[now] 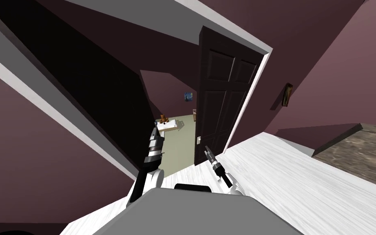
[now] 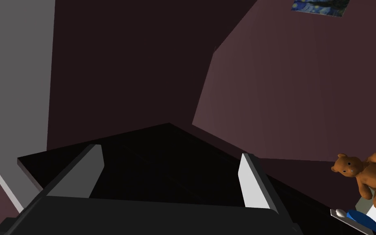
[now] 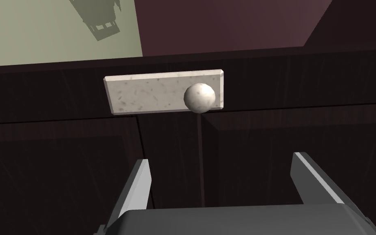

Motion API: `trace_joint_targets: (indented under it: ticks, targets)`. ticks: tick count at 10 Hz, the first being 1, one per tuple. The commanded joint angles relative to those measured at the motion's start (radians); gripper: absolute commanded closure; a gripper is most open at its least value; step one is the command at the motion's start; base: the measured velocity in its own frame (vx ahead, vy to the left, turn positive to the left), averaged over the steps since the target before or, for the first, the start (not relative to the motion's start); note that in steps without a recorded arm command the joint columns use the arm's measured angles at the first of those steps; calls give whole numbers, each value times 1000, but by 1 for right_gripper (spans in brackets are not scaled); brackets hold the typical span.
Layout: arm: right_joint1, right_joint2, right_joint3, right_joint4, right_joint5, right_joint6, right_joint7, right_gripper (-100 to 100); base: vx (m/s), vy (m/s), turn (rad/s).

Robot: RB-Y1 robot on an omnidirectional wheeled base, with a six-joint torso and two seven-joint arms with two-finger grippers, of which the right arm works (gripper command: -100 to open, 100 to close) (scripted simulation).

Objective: Push the door open

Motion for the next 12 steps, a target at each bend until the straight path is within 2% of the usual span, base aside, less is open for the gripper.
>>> trace_joint_targets:
  ticks: [1,11,12]
  targets:
    - [0,0,0,0,0,0,0,-100,36,-33,12]
    - [-6,24,-13,23,-21,2,39,-100,167,40,28]
    - [-6,24,-13,23,-21,2,39,100,-16,-1,4]
